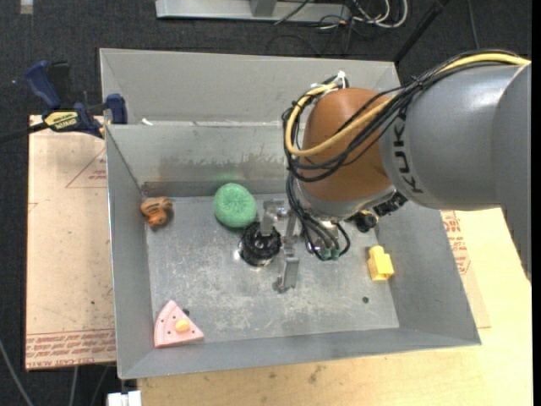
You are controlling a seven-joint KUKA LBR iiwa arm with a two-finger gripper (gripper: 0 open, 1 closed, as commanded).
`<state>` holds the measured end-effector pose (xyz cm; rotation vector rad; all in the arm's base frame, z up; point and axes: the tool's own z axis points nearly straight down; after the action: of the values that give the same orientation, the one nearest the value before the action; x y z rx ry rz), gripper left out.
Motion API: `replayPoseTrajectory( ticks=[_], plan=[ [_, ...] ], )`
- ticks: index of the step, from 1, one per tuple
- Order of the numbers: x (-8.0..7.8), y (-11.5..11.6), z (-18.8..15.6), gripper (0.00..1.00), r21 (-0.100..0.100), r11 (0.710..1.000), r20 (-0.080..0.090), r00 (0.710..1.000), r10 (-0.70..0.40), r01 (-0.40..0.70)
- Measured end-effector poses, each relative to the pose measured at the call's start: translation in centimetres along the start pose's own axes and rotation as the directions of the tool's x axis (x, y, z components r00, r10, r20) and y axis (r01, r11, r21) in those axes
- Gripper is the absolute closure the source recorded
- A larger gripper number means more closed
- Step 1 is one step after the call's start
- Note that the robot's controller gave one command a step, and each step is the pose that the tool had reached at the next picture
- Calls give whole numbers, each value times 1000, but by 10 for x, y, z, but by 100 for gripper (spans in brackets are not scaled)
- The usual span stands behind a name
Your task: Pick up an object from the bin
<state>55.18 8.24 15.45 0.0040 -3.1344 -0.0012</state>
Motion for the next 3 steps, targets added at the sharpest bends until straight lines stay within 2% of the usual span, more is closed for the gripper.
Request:
replayPoseTrajectory(
  ticks=[1, 2, 3],
  plan=[
    [-2, 0, -4, 0, -1, 1000, 8, 1000, 2, -2],
    [-39, 29, 6, 0, 0, 1000, 11, 1000, -18, 18],
    [-51, 36, 9, 0, -3, 1000, 11, 1000, -5, 5]
  ],
)
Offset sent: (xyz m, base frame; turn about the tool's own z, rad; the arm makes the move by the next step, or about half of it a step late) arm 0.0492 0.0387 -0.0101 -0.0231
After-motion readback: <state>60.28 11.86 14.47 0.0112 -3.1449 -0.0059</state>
